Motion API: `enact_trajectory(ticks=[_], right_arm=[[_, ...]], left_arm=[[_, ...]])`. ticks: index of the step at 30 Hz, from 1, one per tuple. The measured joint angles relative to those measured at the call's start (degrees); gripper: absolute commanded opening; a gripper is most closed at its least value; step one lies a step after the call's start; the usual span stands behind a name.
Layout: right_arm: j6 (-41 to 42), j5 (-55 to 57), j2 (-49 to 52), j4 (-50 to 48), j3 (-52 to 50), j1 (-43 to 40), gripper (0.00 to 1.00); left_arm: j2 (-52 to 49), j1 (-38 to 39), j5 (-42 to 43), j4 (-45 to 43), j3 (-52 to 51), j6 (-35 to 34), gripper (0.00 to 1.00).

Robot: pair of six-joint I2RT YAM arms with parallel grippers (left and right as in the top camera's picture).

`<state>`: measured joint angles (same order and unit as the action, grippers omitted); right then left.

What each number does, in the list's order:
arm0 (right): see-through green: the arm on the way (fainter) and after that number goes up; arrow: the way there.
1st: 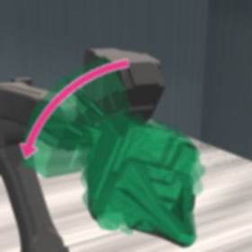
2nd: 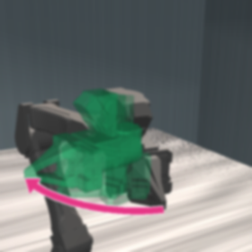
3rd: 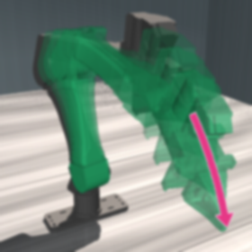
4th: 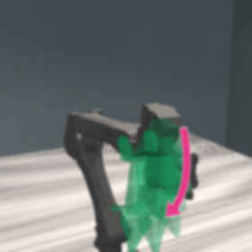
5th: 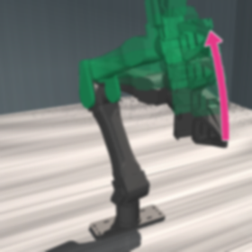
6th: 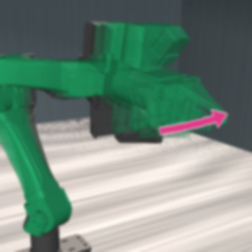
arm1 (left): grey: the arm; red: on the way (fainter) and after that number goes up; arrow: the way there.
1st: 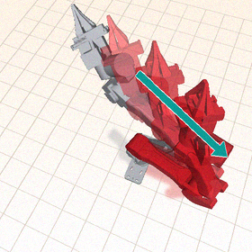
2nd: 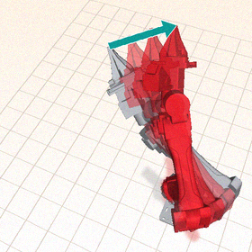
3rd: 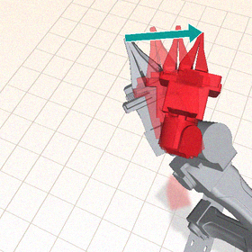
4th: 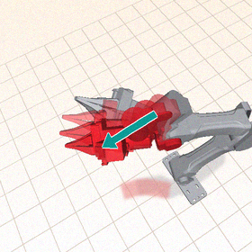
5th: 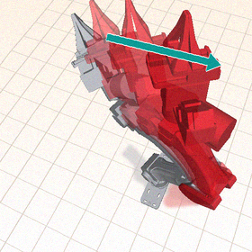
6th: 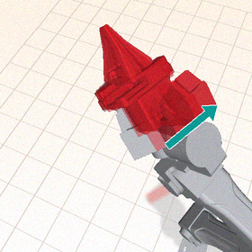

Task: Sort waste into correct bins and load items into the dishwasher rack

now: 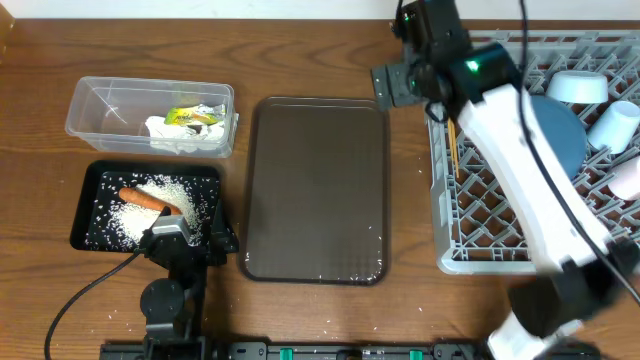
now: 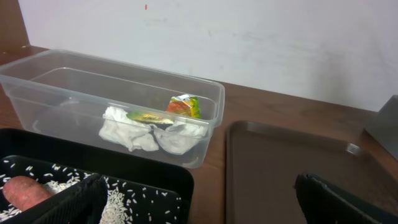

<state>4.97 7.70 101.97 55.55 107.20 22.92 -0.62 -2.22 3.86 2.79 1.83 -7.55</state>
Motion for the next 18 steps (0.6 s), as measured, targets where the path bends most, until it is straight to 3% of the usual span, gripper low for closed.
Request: enact_trajectory(ticks=[5, 12, 18], right_arm=[[-1.6, 0.9, -13.4, -6.6, -10.8, -3.1, 0.99], [-2.3, -5.7, -31.6, -22.1, -40.5, -12.3, 0.99], [-2.5, -9.2, -49.2, -40.7, -64.6, -14.5, 0.99]], left_arm=[[0.0, 0.0, 0.0, 0.0, 0.0, 0.0, 0.99], [0.0, 0.0, -0.2, 0.0, 0.0, -0.1, 0.99], [0.0, 0.0, -0.2, 0.0, 0.0, -0.2, 0.99]])
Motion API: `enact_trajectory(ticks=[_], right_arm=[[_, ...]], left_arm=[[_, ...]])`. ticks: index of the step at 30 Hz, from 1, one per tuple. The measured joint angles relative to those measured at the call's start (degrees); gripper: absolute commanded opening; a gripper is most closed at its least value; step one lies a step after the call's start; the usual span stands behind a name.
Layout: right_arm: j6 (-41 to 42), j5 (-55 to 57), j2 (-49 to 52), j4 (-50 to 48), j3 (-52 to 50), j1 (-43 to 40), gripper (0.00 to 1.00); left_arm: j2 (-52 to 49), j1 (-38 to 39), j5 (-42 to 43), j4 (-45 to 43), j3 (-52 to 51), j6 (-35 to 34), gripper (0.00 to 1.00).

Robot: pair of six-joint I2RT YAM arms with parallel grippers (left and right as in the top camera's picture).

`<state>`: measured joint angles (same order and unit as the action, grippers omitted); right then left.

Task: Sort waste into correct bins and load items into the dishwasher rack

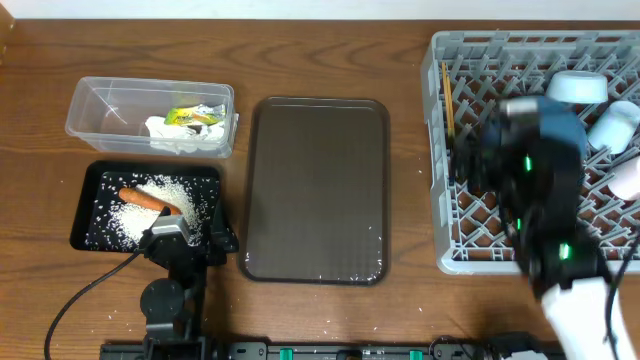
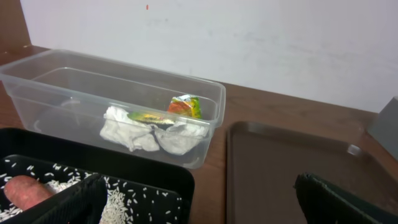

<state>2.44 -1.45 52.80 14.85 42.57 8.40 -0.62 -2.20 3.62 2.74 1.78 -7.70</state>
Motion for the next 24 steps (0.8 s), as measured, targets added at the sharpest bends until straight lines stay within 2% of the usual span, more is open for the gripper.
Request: enact_trajectory(ticks=[5, 12, 19, 24], right_arm=[[-0.1, -1.0, -14.7, -10.8, -16.3, 0.0, 0.99], [0.0, -1.6, -33.0, -15.4, -32.7, 0.0, 0.99], [0.1, -1.6, -39.9, -21.0, -40.6, 0.0, 0.99], [0.1, -1.6, -42.9, -17.9, -42.1, -0.5, 0.99]], left_arm=[[0.0, 0.0, -0.2, 0.0, 0.0, 0.0, 0.99], [0.0, 0.0, -0.2, 0.0, 0.0, 0.0, 0.99], [0.0, 0.0, -0.2, 0.0, 0.0, 0.0, 0.99], [0.0, 0.0, -0.2, 0.0, 0.0, 0.0, 0.99]])
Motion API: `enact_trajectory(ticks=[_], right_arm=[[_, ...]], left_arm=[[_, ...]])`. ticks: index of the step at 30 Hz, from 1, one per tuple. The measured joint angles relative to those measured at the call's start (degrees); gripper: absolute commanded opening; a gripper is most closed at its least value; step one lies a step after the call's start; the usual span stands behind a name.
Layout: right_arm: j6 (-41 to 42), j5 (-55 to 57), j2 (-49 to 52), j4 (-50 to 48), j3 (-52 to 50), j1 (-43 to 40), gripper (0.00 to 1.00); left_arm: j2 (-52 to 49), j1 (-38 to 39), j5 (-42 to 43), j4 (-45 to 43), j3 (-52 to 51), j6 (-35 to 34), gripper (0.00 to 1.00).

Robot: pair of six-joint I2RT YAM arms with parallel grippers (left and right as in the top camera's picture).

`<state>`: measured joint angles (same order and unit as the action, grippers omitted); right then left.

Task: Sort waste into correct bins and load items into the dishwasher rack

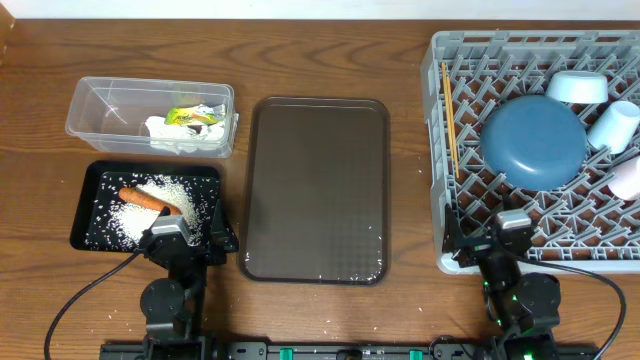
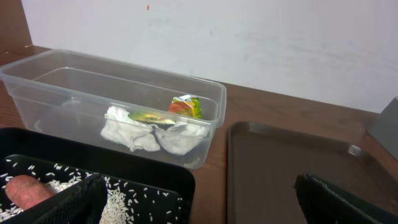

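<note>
The grey dishwasher rack [image 1: 440, 150] at the right holds a blue bowl [image 1: 534, 138], white cups [image 1: 577, 87], a pink cup [image 1: 630, 178] and wooden chopsticks [image 1: 450, 118]. A clear bin [image 1: 95, 105] at the left holds crumpled tissue [image 2: 152, 134] and a colourful wrapper [image 2: 186, 106]. In front of it, a black tray [image 1: 90, 205] carries rice [image 1: 140, 210] and a sausage [image 1: 143, 198]. My left gripper [image 2: 199, 202] stands open and empty at the black tray's front right corner. My right gripper [image 1: 510, 240] sits folded at the rack's front edge, its jaws apart.
A brown serving tray [image 1: 315, 190] lies in the middle with a few rice grains along its front rim. Stray grains dot the wood near the black tray. A white wall rises behind the clear bin.
My right arm was over the left half of the rack, blurred; now it is folded low at the rack's front edge. The left gripper and all objects have not moved.
My right arm first reached to the rack's far left corner by the chopsticks. Then it was back over the rack's middle. Now it rests at the table's front. The left gripper stayed open by the black tray throughout.
</note>
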<state>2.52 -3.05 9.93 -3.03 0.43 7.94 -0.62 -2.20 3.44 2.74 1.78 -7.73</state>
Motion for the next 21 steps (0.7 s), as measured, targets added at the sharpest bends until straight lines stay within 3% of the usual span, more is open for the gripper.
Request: enact_trajectory(ticks=[6, 21], right_arm=[[0.0, 0.0, -6.3, 6.8, 0.0, -2.3, 0.99], [0.0, 0.2, -9.1, 6.9, 0.0, -11.1, 0.99]], left_arm=[[0.0, 0.0, 0.0, 0.0, 0.0, 0.0, 0.99], [0.0, 0.0, 0.0, 0.0, 0.0, 0.0, 0.99]])
